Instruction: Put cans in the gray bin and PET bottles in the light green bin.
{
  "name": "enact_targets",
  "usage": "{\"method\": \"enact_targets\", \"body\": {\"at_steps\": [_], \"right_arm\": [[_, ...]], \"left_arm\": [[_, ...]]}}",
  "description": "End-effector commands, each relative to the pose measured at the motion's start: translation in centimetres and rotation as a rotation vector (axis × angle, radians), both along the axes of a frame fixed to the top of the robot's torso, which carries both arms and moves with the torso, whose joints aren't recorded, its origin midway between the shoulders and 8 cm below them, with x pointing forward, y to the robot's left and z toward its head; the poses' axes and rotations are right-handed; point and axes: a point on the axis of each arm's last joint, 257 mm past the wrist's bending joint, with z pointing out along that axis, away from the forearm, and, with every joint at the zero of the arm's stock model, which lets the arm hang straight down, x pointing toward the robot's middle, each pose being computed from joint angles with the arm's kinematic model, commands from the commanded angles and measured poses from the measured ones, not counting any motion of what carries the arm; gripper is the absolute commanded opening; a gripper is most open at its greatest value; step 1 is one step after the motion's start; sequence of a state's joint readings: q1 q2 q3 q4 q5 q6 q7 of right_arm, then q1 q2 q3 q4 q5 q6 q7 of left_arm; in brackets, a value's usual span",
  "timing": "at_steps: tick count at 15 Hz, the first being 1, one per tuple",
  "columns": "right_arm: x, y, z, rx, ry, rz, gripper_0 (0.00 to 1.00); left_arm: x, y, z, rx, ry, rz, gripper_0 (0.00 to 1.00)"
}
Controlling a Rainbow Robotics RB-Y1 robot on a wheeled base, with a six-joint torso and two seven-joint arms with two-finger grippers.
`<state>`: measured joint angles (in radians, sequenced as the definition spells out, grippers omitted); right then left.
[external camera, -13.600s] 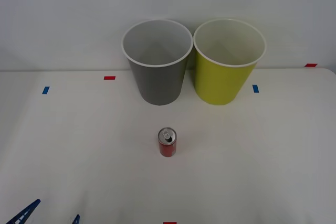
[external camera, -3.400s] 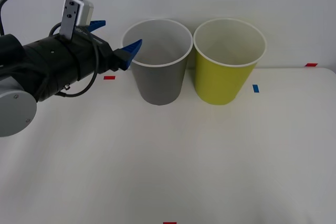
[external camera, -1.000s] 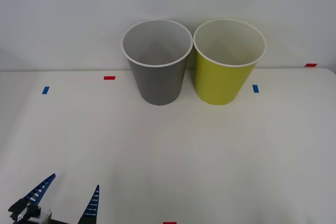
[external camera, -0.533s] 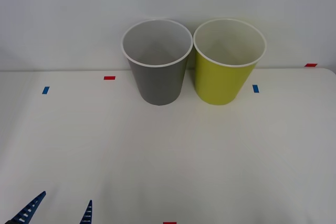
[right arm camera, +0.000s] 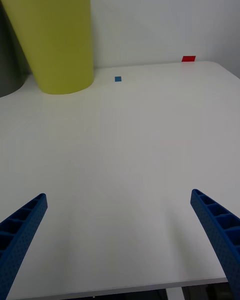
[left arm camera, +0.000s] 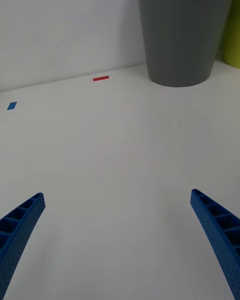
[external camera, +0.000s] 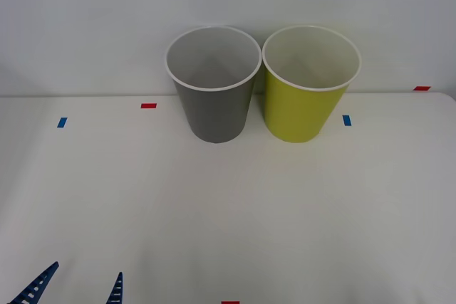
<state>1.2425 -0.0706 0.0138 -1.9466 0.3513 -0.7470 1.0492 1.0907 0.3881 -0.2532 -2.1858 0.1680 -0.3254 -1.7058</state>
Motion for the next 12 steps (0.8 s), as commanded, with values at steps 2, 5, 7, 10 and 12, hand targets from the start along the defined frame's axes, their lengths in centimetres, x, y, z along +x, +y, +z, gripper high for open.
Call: {"method": "enact_targets", "body": {"at_steps": [2, 5, 7, 10, 12], "right_arm": [[0.0, 0.0, 0.0, 0.0, 0.0, 0.0, 1.0], [0.0, 0.0, 0.0, 0.0, 0.0, 0.0, 1.0], [0.0, 0.0, 0.0, 0.0, 0.0, 0.0, 1.0], [0.0, 0.0, 0.0, 0.0, 0.0, 0.0, 1.0], [0.0, 0.0, 0.0, 0.0, 0.0, 0.0, 1.0]], "left_arm": [[0.0, 0.01, 0.0, -0.001, 0.0, 0.0, 1.0], [0.0, 0.01, 0.0, -0.001, 0.0, 0.0, 1.0], [0.0, 0.01, 0.0, -0.001, 0.0, 0.0, 1.0], [0.0, 0.01, 0.0, -0.001, 0.0, 0.0, 1.0], [0.0, 0.01, 0.0, -0.001, 0.0, 0.0, 1.0]]}}
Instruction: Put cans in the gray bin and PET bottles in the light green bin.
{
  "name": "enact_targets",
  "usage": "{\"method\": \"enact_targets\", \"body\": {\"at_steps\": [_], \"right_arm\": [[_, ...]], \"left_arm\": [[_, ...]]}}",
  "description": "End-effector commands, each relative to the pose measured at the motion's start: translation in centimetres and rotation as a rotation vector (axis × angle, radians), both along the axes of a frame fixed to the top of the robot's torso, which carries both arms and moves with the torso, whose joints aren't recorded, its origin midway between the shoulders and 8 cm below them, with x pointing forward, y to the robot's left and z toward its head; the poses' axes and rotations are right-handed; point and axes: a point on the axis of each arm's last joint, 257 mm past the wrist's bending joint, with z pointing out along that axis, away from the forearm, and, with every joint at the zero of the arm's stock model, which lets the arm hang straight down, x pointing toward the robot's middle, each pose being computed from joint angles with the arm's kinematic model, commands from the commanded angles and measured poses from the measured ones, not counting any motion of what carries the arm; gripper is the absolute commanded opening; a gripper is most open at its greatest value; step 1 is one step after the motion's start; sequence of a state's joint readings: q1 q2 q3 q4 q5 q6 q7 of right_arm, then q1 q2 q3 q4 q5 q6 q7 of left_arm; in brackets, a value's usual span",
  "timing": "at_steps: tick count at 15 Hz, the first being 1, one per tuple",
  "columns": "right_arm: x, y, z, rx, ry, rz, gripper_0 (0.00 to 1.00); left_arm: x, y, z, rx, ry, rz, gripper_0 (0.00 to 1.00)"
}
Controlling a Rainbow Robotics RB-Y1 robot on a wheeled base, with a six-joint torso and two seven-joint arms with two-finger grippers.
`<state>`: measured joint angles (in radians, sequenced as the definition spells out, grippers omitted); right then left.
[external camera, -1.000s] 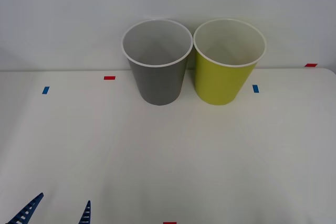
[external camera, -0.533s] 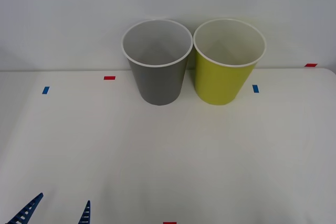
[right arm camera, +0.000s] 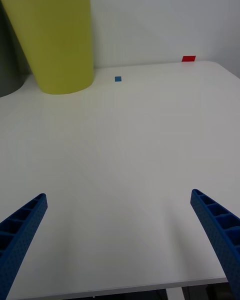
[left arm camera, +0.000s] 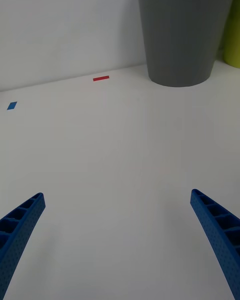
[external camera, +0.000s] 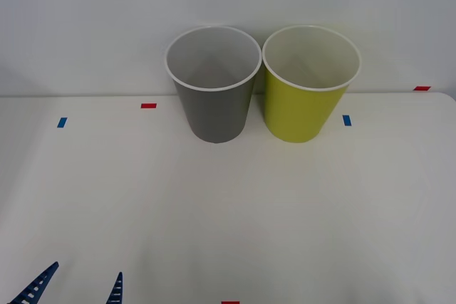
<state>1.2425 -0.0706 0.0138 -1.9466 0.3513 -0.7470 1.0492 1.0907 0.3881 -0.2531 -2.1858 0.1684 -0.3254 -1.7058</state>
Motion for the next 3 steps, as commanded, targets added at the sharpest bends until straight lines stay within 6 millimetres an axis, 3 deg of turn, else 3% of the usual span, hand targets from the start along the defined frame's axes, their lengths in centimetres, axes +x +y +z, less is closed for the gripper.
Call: {"method": "enact_targets", "body": {"at_steps": [1, 3], "right_arm": [[0.0, 0.0, 0.0, 0.0, 0.0, 0.0, 1.0], [0.0, 0.0, 0.0, 0.0, 0.0, 0.0, 1.0]], "left_arm": [[0.0, 0.0, 0.0, 0.0, 0.0, 0.0, 1.0], [0.0, 0.0, 0.0, 0.0, 0.0, 0.0, 1.0]]}}
